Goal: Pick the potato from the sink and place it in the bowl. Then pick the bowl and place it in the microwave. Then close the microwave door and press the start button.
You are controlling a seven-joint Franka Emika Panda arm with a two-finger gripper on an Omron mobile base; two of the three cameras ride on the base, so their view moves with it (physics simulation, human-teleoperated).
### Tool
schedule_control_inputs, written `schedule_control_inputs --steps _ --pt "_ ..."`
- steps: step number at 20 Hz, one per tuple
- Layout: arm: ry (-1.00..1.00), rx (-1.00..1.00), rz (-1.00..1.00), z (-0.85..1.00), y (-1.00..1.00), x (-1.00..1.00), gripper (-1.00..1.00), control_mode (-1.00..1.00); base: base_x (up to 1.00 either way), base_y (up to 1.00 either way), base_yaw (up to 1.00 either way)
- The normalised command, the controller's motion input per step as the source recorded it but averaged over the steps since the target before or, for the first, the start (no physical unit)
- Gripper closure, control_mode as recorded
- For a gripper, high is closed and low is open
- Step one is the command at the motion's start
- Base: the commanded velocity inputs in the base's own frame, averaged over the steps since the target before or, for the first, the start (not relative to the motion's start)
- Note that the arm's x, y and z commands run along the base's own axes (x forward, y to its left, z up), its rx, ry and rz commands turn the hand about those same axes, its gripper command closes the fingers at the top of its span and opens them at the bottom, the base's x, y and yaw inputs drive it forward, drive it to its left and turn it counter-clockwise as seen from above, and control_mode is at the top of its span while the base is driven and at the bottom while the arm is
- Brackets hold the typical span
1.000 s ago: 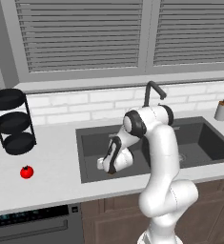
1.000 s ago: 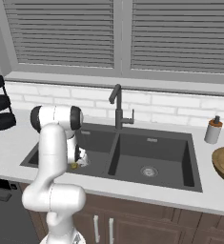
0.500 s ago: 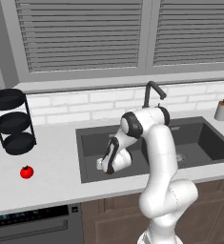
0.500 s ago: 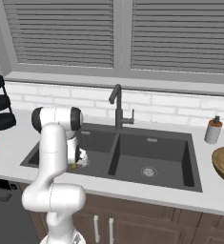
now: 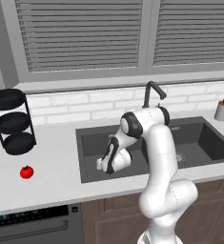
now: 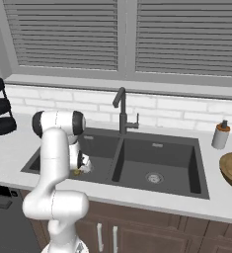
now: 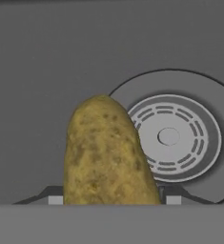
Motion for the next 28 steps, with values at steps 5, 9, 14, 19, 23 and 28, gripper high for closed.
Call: schedule_control_inputs --steps 5,9,14,19,23,28 --pt "-0.02 -0.01 0.00 0.69 0.01 -0.43 1.00 -1.00 0.00 0.00 0.00" --pt "-0.13 0.00 0.03 1.00 -0.06 -0.31 1.00 -1.00 0.00 0.00 0.00" --pt "-0.20 0.00 0.01 1.00 0.00 -0.21 1.00 -1.00 0.00 0.00 0.00" --pt "-0.21 0.00 0.00 0.95 0.00 -0.44 1.00 -1.00 0.00 0.00 0.00" --pt "-0.23 0.00 0.00 0.97 0.00 -0.48 1.00 -1.00 0.00 0.00 0.00" --pt "-0.19 0.00 0.00 1.00 0.00 -0.35 1.00 -1.00 0.00 0.00 0.00"
